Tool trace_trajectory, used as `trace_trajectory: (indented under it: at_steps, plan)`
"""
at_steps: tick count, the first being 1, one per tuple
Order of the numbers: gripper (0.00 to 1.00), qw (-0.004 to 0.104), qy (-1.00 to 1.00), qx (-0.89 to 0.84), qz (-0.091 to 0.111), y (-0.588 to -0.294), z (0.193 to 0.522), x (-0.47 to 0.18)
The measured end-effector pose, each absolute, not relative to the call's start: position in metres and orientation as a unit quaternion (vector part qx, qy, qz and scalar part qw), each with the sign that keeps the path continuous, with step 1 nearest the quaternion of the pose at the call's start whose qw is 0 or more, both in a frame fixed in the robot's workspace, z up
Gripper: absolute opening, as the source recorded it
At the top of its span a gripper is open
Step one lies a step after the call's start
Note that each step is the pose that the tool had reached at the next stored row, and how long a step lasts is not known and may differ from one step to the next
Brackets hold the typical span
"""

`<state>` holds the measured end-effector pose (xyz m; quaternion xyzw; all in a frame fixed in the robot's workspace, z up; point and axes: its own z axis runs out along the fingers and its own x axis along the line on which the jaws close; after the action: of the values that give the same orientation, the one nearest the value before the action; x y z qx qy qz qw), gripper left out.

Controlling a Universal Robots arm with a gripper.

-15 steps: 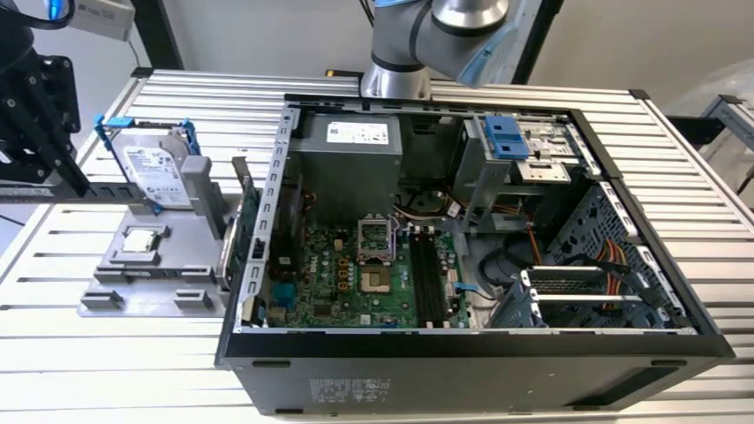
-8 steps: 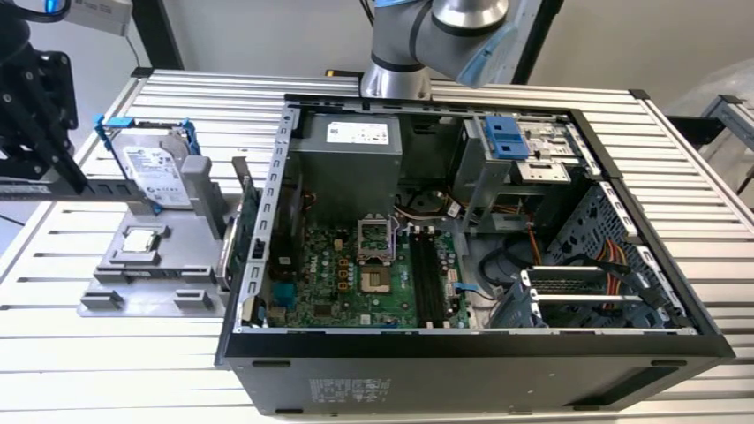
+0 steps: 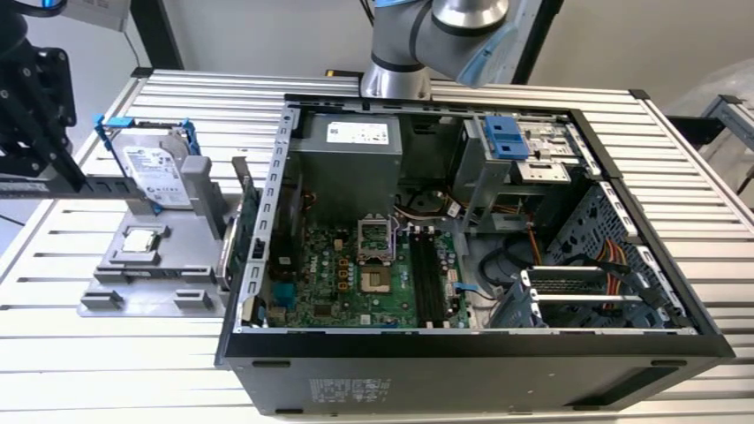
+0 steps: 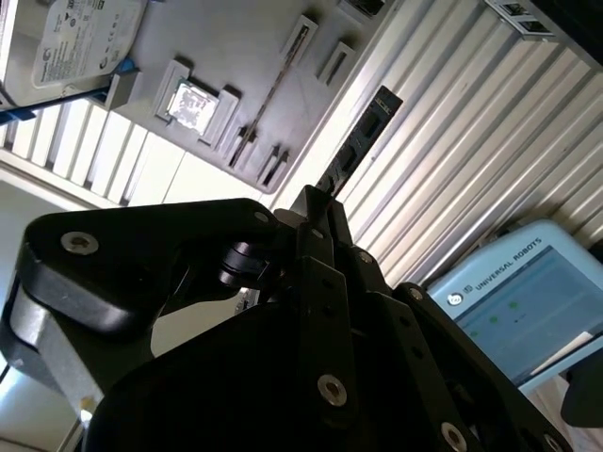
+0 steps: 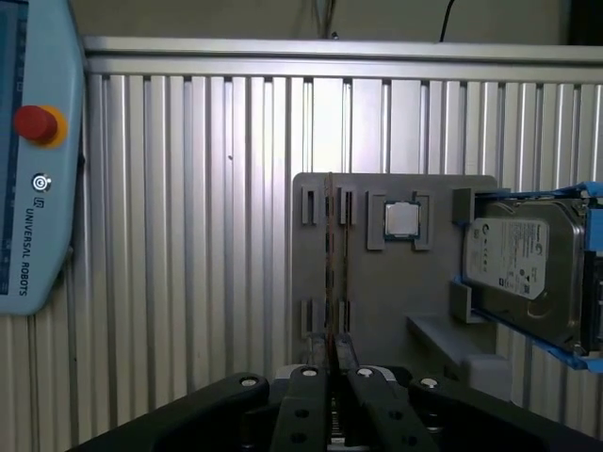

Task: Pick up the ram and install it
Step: 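Pick up the ram and move it above insertion slot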

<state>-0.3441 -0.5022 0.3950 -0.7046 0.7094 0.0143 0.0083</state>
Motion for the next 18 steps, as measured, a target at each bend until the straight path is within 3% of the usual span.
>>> trace_trajectory:
  at_steps: [18]
  plan:
    - [0.0,0.008,0.709,-0.705,0.014,-0.5022,0.3987,-0.3441]
